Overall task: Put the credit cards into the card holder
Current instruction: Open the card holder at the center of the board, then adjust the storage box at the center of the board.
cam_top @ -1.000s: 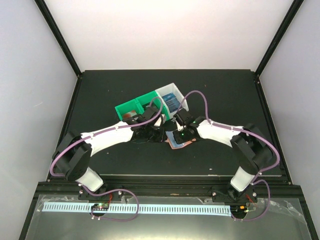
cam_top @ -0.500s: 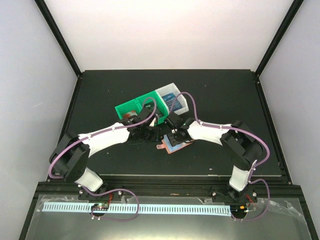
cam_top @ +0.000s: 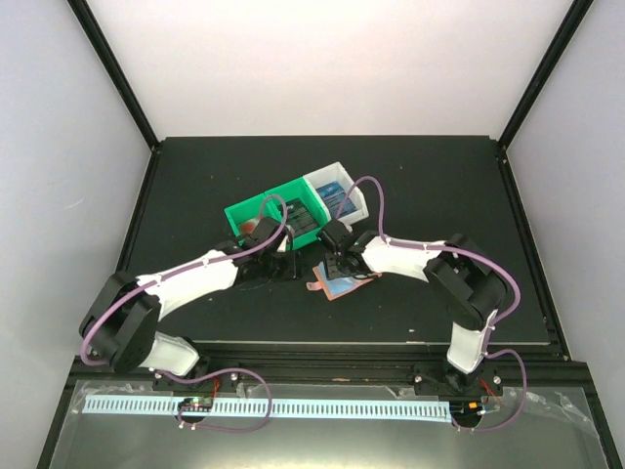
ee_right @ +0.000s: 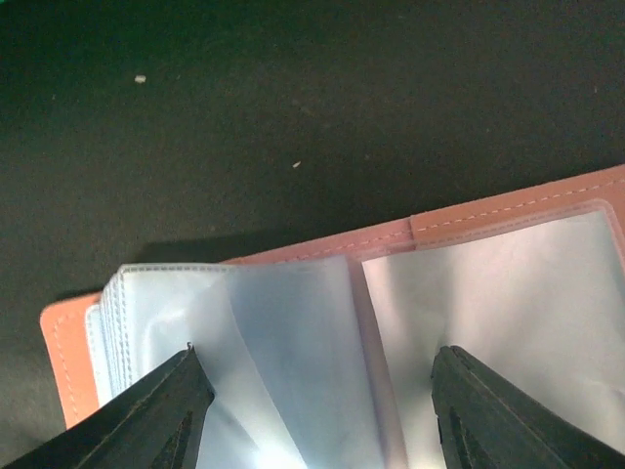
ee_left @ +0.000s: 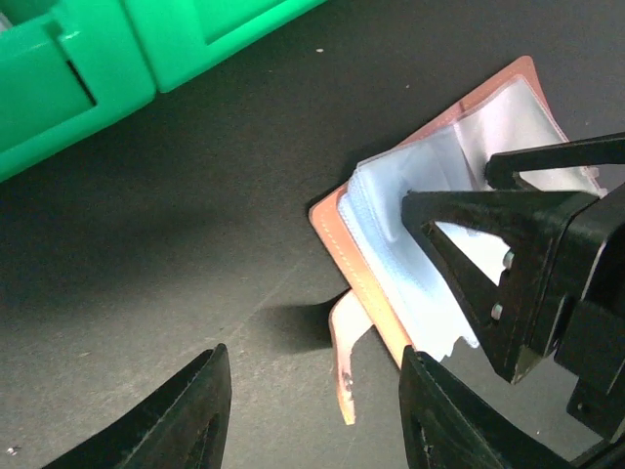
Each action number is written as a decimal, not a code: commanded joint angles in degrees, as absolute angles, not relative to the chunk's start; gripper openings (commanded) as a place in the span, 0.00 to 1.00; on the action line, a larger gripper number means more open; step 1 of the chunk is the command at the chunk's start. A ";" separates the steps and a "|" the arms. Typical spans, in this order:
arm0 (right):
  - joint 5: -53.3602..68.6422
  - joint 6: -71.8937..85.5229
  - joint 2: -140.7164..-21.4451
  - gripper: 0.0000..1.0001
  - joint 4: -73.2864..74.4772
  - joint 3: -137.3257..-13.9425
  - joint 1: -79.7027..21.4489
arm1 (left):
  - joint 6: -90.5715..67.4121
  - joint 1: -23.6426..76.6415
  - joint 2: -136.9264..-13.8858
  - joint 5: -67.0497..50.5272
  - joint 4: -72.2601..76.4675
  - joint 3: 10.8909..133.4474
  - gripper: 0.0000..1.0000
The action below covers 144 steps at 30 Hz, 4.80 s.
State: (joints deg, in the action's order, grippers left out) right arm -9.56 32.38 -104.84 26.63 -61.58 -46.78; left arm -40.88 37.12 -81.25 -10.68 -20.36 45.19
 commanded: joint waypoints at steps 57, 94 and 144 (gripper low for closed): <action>3.37 31.90 -90.92 0.49 43.64 -67.92 -32.57 | -27.95 41.38 -105.18 -8.47 -35.94 65.85 0.18; 2.73 21.00 -97.33 0.50 52.32 -83.57 -29.08 | 4.80 27.68 -100.44 17.84 -39.40 72.51 0.35; 25.52 28.01 -113.08 0.63 36.24 -85.83 -31.54 | -2.14 27.75 -94.29 8.32 -46.61 68.26 0.40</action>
State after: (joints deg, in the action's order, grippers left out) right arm 20.01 25.80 -112.51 42.28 -86.96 -30.02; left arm -4.86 28.49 -93.36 6.15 -44.07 65.93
